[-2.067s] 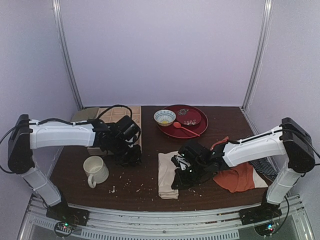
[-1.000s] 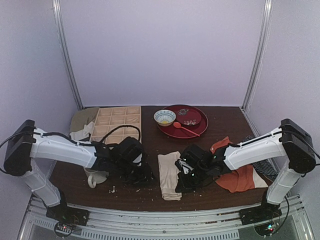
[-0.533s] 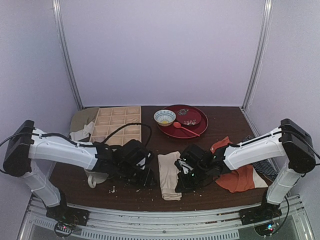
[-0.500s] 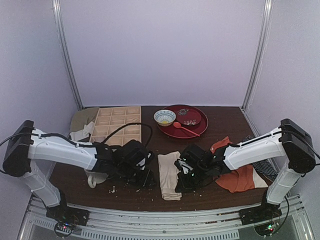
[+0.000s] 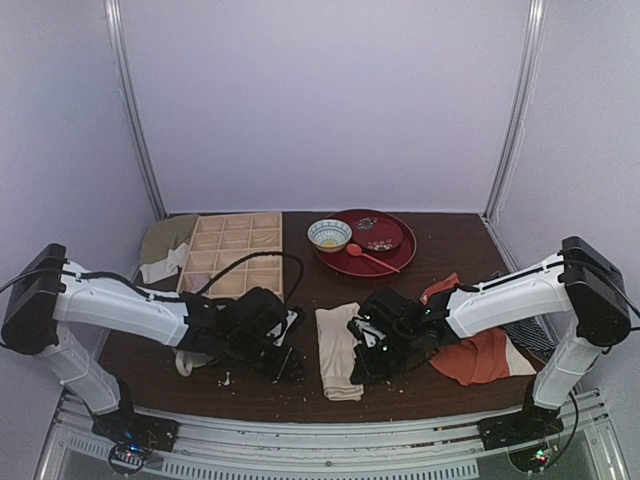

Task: Roll the underwear
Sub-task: Pass from the right arm to the left

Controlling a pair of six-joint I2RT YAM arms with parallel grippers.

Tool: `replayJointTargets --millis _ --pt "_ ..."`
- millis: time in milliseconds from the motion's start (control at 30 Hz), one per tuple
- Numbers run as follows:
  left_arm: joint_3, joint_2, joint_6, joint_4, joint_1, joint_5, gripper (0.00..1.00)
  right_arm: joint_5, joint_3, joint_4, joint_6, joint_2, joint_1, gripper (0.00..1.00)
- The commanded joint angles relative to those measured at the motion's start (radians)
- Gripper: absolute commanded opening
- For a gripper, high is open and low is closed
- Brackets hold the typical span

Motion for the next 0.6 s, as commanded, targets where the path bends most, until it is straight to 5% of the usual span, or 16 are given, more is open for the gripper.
replayJointTargets --millis 0,300,567 --pt "-0.003 -0.025 -0.148 0.101 -0.018 0.055 0.59 0.022 0.013 -0.03 -0.012 0.01 0.002 0.0" --pt "0.024 0.099 -0.479 0.199 0.001 0.279 0.59 0.02 -0.007 -0.009 -0.012 0.004 0.002 0.0" --pt "-0.122 0.182 -0.751 0.573 0.013 0.329 0.59 0.013 -0.04 0.009 -0.009 -0.007 0.002 0.0"
